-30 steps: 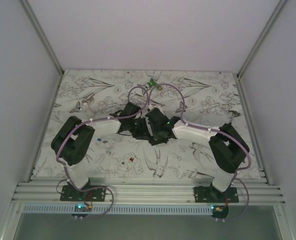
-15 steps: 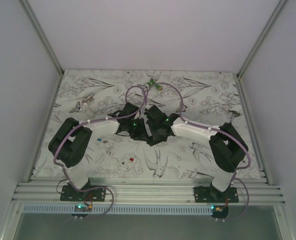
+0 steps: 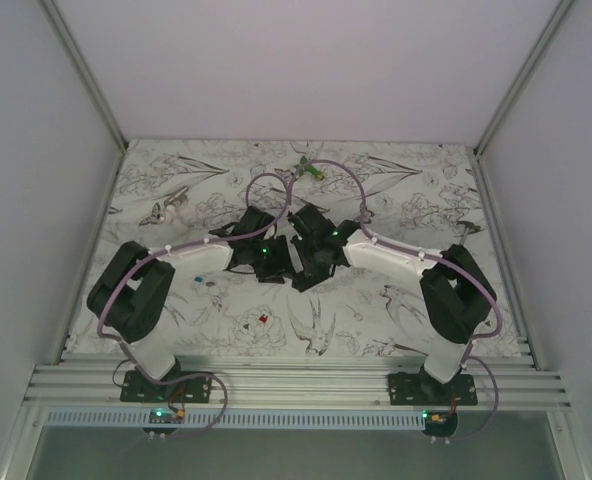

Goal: Snap on the fuse box
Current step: Install the fuse at the fuse box base.

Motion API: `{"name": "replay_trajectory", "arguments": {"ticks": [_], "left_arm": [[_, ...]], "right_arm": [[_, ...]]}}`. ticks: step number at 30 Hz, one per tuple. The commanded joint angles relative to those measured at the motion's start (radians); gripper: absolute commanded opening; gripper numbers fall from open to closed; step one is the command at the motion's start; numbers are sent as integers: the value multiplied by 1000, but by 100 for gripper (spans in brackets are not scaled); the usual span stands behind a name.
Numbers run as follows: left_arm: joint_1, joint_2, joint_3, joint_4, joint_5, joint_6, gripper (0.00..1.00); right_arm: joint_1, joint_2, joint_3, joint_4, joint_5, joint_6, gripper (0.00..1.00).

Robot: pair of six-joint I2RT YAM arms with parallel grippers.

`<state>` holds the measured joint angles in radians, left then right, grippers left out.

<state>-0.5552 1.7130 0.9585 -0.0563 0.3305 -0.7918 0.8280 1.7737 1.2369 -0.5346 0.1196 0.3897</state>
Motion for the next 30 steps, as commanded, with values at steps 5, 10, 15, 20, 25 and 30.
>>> {"name": "replay_trajectory", "arguments": {"ticks": [5, 10, 15, 20, 25, 30], "left_arm": [[41, -49, -55, 30, 35, -19, 50], [43, -31, -51, 57, 61, -30, 50], [43, -8, -42, 64, 62, -31, 50], [43, 20, -30, 68, 71, -30, 50], [41, 44, -23, 75, 82, -34, 46], [38, 66, -17, 83, 87, -39, 41]], "right_arm": [[-36, 35, 52, 17, -55, -32, 21], [-52, 53, 59, 15, -65, -42, 18], [-56, 70, 67, 14, -72, -47, 15], [-59, 84, 77, -7, -99, -50, 10], [-59, 100, 84, -52, -115, -49, 3], [-58, 122, 87, -91, -140, -48, 0]]}}
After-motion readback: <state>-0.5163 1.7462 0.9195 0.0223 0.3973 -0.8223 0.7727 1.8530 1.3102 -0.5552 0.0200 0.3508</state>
